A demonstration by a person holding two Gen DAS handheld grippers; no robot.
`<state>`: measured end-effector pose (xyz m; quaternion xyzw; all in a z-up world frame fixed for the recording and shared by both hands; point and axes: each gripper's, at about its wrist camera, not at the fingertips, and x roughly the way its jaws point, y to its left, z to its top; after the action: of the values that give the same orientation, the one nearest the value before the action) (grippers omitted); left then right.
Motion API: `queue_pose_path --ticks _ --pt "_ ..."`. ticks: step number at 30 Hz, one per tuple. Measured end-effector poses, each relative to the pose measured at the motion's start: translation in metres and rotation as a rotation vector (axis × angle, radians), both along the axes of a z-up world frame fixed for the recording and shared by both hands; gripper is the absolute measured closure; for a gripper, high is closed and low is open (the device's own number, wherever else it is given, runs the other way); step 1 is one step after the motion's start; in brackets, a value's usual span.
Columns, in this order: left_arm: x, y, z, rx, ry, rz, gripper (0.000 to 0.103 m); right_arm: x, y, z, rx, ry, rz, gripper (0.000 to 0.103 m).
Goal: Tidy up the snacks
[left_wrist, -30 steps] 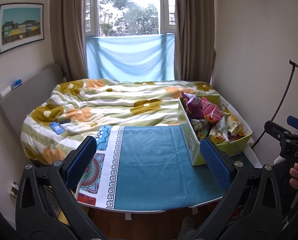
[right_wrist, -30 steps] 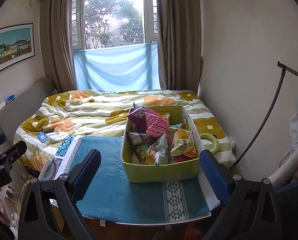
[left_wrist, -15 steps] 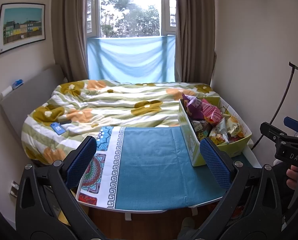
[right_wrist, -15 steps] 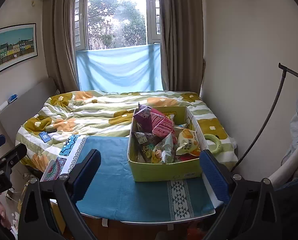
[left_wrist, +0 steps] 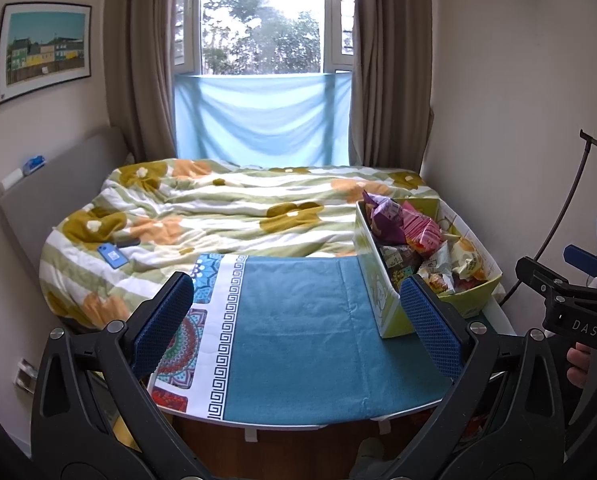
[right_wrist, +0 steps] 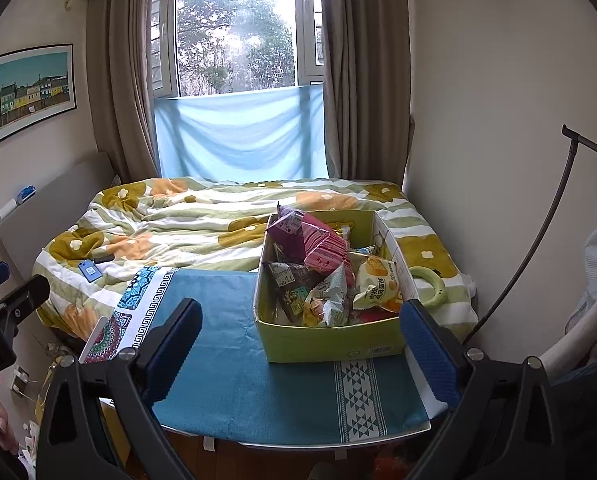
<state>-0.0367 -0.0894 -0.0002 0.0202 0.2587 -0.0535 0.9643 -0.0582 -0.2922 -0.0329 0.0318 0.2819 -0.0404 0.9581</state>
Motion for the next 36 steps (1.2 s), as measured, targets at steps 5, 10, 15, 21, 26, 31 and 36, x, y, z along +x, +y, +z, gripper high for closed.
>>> queue_pose_path --ticks 5,10,15,21,26,31,36 --pt "0.001 -0.001 0.000 0.001 0.000 -0.001 0.001 0.001 -0.001 0.000 -0.001 0.000 0.001 0.005" --pt "0.004 0.000 0.000 0.004 0.006 -0.001 0.001 0.000 0.000 0.000 -0.001 0.000 -0.001 0.005" --pt "0.005 0.000 0.000 0.002 0.009 -0.001 0.001 0.001 -0.001 -0.001 -0.001 0.001 -0.001 0.005" --pt "0.006 0.001 -0.001 0.000 0.009 -0.004 0.001 0.001 -0.001 -0.001 -0.001 0.003 -0.001 0.005" --pt "0.007 0.003 -0.002 0.004 0.007 0.002 0.001 0.004 -0.002 -0.009 0.001 0.012 -0.005 0.005" --pt "0.007 0.006 0.000 0.031 -0.013 0.024 0.001 0.005 -0.001 -0.009 0.000 0.013 -0.007 0.005" --pt "0.007 0.005 0.005 0.057 -0.042 0.028 0.001 0.008 0.000 -0.010 -0.002 0.014 -0.010 0.005"
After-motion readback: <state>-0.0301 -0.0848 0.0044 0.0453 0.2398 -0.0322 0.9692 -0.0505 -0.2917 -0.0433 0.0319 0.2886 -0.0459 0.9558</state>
